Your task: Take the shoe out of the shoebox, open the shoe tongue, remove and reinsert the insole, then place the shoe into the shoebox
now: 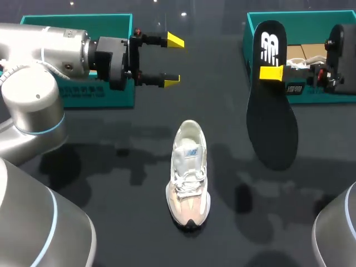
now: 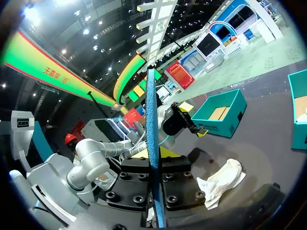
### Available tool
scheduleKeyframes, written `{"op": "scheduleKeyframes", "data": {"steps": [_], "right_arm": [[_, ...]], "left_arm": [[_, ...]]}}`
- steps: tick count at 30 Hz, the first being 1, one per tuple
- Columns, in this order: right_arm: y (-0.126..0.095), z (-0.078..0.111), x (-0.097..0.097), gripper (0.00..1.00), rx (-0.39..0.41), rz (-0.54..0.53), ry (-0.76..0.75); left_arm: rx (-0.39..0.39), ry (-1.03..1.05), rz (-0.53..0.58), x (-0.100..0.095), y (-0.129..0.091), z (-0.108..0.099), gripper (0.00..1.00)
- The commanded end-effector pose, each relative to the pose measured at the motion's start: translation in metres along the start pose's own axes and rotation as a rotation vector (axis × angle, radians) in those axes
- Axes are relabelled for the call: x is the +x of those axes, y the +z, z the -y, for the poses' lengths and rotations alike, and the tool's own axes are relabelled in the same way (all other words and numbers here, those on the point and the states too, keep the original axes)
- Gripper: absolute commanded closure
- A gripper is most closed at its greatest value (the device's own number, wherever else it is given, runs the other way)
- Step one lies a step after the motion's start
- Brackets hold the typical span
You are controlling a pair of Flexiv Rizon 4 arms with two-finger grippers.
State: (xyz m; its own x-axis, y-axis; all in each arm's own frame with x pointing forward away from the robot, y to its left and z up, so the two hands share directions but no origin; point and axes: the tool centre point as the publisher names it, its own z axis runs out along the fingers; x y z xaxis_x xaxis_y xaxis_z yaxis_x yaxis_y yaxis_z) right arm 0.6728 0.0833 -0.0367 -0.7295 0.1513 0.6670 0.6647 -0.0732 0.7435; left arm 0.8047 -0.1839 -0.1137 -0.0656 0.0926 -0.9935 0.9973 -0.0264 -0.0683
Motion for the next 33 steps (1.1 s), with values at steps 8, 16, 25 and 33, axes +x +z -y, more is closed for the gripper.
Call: {"op": "scheduleKeyframes", "data": {"steps": [8,16,25,33], "right_arm": [[0.020,-0.017,-0.043,1.00,0.046,-0.039,0.023],[0.051,-0.061,-0.105,1.00,0.051,-0.118,0.164],[0.052,-0.061,-0.119,1.00,0.053,-0.103,0.225],[0.069,-0.063,-0.137,1.00,0.032,-0.033,0.371]], "left_arm": [[-0.003,0.002,0.003,0.002,0.001,0.001,0.00],[-0.003,0.002,0.003,0.002,0.001,0.001,0.00],[-0.003,0.002,0.003,0.002,0.001,0.001,0.00],[0.009,0.004,0.050,0.003,0.012,-0.005,0.00]]}}
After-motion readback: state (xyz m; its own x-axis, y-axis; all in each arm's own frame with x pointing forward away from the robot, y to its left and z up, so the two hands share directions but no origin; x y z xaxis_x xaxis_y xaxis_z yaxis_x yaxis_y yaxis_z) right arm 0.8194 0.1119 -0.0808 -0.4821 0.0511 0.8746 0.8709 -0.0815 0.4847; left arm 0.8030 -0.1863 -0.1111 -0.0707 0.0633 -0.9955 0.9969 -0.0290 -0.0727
